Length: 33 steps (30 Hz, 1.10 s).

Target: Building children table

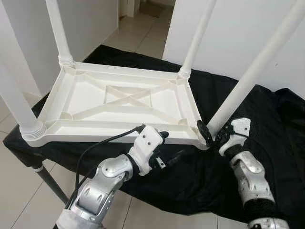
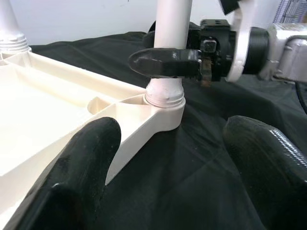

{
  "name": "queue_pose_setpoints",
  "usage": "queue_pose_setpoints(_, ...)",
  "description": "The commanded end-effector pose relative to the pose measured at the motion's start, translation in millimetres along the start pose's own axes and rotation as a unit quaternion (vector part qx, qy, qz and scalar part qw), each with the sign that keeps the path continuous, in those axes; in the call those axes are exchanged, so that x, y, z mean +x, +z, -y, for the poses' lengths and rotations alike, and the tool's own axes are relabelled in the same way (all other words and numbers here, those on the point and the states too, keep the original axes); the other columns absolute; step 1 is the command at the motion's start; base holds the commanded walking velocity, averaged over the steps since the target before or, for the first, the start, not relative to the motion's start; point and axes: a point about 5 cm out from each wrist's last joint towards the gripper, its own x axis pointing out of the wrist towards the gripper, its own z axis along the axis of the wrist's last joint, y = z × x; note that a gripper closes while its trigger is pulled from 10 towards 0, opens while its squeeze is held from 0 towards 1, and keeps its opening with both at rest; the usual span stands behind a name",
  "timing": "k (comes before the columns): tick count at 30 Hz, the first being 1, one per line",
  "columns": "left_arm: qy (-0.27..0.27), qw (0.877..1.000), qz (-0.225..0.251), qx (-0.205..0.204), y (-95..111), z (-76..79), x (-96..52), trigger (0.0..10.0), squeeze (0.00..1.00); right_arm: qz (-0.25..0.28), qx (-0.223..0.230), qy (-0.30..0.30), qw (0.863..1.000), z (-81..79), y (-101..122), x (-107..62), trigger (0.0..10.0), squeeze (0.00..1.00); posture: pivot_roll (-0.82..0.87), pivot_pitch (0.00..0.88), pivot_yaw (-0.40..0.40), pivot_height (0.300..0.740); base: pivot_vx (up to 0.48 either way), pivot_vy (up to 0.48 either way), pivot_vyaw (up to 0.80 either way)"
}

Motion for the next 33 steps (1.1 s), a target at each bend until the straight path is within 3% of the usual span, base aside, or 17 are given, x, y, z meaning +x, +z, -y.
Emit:
queue_pose_setpoints(1, 0.012, 1.000, -0.006, 0.004, 0.3, -2.0, 2.4, 10.0, 0.00, -0.008, 0.000, 0.012, 1.000, 1.6, -2.7, 0.5, 10.0, 0.00, 0.04, 0.000, -0.130, 0.740, 0.000, 0.000, 0.00)
queue_pose_setpoints(4, 0.011, 1.000, -0.005, 0.004, 0.7, -2.1, 3.2, 10.0, 0.00, -0.014, -0.005, 0.025, 1.000, 0.8, -3.2, 5.6, 9.6, 0.00, 0.05, 0.000, -0.131, 0.740, 0.000, 0.000, 0.00)
queue_pose_setpoints(5, 0.010, 1.000, -0.005, 0.006, 1.1, -1.7, 3.9, 10.0, 0.00, -0.020, -0.003, 0.037, 0.999, -0.2, -4.5, 9.6, 3.8, 0.00, 0.05, 0.000, -0.132, 0.740, 0.000, 0.000, 0.00)
queue_pose_setpoints(6, 0.009, 1.000, -0.005, 0.008, 1.6, -1.8, 4.8, 10.0, 0.00, -0.028, -0.007, 0.048, 0.998, -1.2, -6.4, 12.9, 0.7, 0.00, 0.06, 0.000, -0.138, 0.740, 0.000, 0.000, 0.00)
queue_pose_setpoints(7, 0.009, 1.000, -0.005, 0.008, 1.6, -1.8, 4.8, 10.0, 0.00, -0.028, -0.007, 0.048, 0.998, -1.2, -6.4, 12.9, 0.7, 0.00, 0.06, 0.000, -0.138, 0.740, 0.000, 0.000, 0.00)
queue_pose_setpoints(8, 0.009, 1.000, -0.006, 0.010, 2.2, -2.2, 5.5, 10.0, 0.00, -0.033, -0.009, 0.053, 0.998, -1.6, -7.9, 15.0, 0.0, 0.00, 0.06, 0.000, -0.140, 0.740, 0.000, 0.000, 0.00)
queue_pose_setpoints(17, 0.010, 1.000, -0.007, 0.017, 3.8, -4.3, 5.6, 10.0, 0.00, -0.052, 0.000, 0.066, 0.996, 4.3, -15.8, 11.8, 0.0, 0.00, 0.06, 0.000, -0.141, 0.740, 0.000, 0.000, 0.00)
queue_pose_setpoints(18, 0.010, 1.000, -0.007, 0.017, 3.9, -4.4, 6.0, 10.0, 0.00, -0.053, 0.002, 0.061, 0.997, 5.6, -16.4, 11.4, 3.6, 0.00, 0.06, 0.000, -0.138, 0.740, 0.000, 0.000, 0.00)
queue_pose_setpoints(20, 0.009, 1.000, -0.006, 0.017, 4.2, -4.3, 6.5, 10.0, 0.00, -0.053, 0.003, 0.057, 0.997, 6.3, -16.7, 10.9, 3.6, 0.00, 0.06, 0.000, -0.138, 0.740, 0.000, 0.000, 0.00)
queue_pose_setpoints(21, 0.008, 1.000, -0.005, 0.018, 4.4, -4.0, 7.4, 10.0, 0.00, -0.052, 0.004, 0.051, 0.997, 6.5, -16.8, 10.5, 10.0, 0.00, 0.06, 0.000, -0.136, 0.740, 0.000, 0.000, 0.00)
queue_pose_setpoints(32, 0.001, 1.000, -0.006, 0.019, 3.7, -1.7, 9.8, 10.0, 0.00, -0.064, -0.006, -0.018, 0.998, -2.3, -19.4, 10.5, 10.0, 0.00, 0.04, 0.000, -0.129, 0.740, 0.000, 0.000, 0.00)
queue_pose_setpoints(33, -0.001, 1.000, -0.007, 0.017, 3.2, 0.0, 10.0, 10.0, 0.00, -0.066, -0.005, -0.060, 0.996, -9.4, -20.8, 9.6, 10.0, 0.00, 0.04, 0.000, -0.132, 0.740, 0.000, 0.000, 0.00)
